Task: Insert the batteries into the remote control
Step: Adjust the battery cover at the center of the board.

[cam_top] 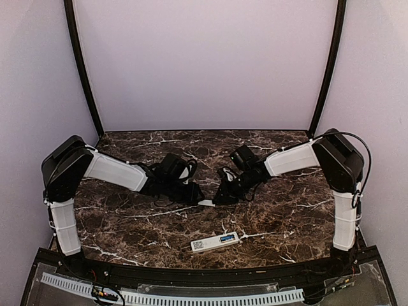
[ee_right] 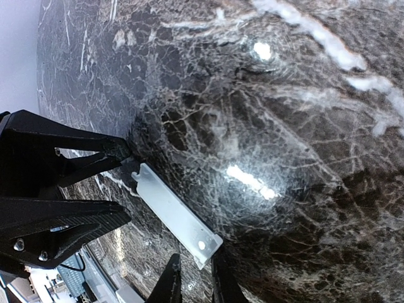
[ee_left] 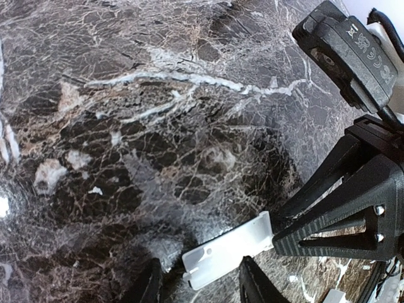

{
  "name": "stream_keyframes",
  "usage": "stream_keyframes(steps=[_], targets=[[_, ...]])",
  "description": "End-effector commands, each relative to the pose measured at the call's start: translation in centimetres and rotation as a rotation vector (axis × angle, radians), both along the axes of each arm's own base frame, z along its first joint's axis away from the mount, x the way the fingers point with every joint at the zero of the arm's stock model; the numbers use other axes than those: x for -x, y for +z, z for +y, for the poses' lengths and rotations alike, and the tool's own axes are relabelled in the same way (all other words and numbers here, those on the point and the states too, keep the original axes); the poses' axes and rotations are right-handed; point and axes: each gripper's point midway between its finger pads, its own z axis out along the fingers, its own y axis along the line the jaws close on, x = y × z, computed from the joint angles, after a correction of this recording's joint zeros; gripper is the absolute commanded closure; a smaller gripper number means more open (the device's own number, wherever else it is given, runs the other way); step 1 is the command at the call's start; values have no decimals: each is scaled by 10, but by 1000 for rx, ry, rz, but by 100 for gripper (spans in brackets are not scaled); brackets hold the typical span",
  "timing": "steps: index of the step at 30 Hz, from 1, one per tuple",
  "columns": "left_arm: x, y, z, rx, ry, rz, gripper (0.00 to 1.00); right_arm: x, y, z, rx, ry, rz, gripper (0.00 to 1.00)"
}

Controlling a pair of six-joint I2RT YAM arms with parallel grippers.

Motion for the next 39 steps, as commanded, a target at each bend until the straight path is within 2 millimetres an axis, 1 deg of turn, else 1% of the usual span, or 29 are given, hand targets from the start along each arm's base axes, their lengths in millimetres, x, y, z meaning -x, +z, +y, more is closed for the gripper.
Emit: stream_keyframes(steps=[1,7,14,25,30,35,39], targets=[[25,-35,11,-83,-26,117,62,14,-30,-12,101,-11,41,84],[34,-36,8,-72,-40,152,66,13,-27,-8,91,-10,35,84],[36,-36,7,-60,-36,160,69,15,-29,-7,87,-5,38,84],[33,-17,-1,13,-30,137,73,18,-29,-5,66,-7,51,86],[30,-1,-5,54,-28,112,73,19,-25,-3,54,-7,50,86],[29,13,-6,77,-29,84,73,20,-25,-4,54,-7,52,86],[29,19,-7,96,-30,78,73,21,-23,-3,52,-4,52,87]])
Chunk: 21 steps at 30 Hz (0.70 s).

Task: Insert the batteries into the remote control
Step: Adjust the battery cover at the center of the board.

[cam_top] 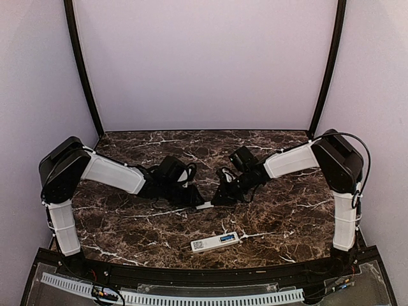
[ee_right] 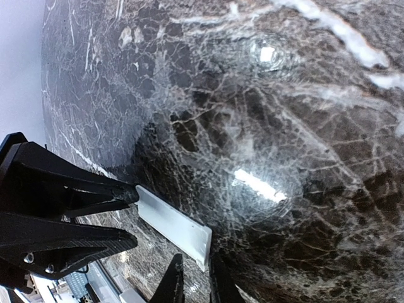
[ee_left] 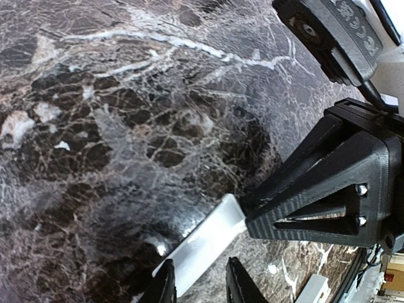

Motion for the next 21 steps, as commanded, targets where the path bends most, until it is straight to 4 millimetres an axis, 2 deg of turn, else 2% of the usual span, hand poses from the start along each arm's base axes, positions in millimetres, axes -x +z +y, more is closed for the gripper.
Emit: stream_keyframes(steps=[1,9,15,21], targets=[[11,18,-2,41,-22,6,73,20,-23,-10,75,7,51,87],[19,7,6,25,-20,26,73,24,-27,-13,89,9,54,90],[14,22,26,-57,1,-58,72,12,-22,-13,128,20,5,90],[19,7,33,-86,19,-26,66,4,-23,-10,149,21,-14,89]])
